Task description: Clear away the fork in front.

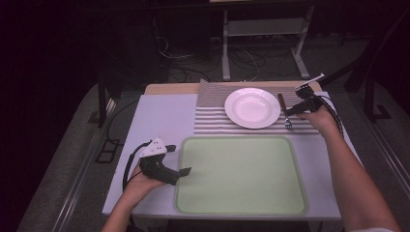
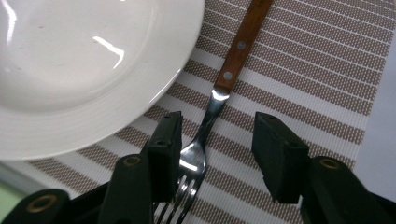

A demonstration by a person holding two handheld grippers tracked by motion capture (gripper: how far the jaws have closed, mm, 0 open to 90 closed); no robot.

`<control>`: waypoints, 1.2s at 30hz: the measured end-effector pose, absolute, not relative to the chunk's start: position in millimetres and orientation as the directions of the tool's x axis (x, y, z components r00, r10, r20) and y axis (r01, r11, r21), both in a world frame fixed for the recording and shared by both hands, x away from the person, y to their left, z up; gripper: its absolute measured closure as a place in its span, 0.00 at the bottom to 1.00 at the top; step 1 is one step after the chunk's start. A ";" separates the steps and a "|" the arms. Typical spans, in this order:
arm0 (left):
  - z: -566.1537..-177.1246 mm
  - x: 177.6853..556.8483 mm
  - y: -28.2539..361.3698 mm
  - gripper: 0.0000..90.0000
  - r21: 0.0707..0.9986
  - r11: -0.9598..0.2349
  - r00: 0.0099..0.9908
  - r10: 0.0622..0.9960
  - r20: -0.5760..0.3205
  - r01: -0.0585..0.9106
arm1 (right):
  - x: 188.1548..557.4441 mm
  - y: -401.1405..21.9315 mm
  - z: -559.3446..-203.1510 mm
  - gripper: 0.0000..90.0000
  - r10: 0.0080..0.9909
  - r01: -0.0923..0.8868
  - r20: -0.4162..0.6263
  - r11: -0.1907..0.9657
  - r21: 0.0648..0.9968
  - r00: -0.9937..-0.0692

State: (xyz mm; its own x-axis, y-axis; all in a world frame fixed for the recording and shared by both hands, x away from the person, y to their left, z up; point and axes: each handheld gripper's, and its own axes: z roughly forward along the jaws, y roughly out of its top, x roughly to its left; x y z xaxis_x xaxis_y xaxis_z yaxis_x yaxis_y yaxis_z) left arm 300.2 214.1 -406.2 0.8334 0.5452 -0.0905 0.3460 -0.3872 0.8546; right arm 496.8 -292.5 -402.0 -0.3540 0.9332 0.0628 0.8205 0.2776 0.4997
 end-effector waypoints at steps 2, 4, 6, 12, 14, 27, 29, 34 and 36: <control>-406.2 300.3 214.3 0.00 0.855 -0.386 0.833 0.545 -0.092 0.347 | 500.3 -292.0 -403.0 0.60 0.935 0.825 0.065 0.275 0.493 -0.350; -406.2 300.6 214.9 0.00 0.854 -0.386 0.833 0.546 -0.092 0.348 | 510.7 -290.7 -407.1 0.62 0.936 0.835 0.072 0.271 0.479 -0.345; -406.1 300.8 215.3 0.00 0.855 -0.385 0.833 0.546 -0.094 0.348 | 516.5 -289.2 -409.1 0.63 0.938 0.841 0.078 0.264 0.472 -0.338; -406.4 300.5 215.0 0.00 0.854 -0.386 0.833 0.545 -0.093 0.348 | 531.2 -284.0 -415.5 0.66 0.942 0.856 0.069 0.266 0.444 -0.328; -406.6 300.7 215.2 0.00 0.855 -0.385 0.834 0.544 -0.094 0.347 | 535.5 -282.7 -417.8 0.66 0.944 0.861 0.062 0.267 0.432 -0.324; -407.4 301.2 214.7 0.00 0.853 -0.383 0.834 0.541 -0.104 0.355 | 545.9 -284.9 -430.0 0.71 0.948 0.879 0.093 0.242 0.412 -0.305; -407.2 300.8 214.2 0.00 0.852 -0.384 0.835 0.541 -0.103 0.354 | 545.9 -285.1 -430.0 0.73 0.949 0.879 0.093 0.240 0.412 -0.302; -406.9 300.4 214.6 0.00 0.853 -0.384 0.835 0.540 -0.103 0.354 | 546.1 -286.1 -430.2 0.77 0.953 0.883 0.092 0.226 0.411 -0.287; -406.9 300.7 214.8 0.00 0.854 -0.379 0.836 0.538 -0.110 0.356 | 546.1 -285.9 -430.2 0.78 0.954 0.884 0.092 0.224 0.410 -0.284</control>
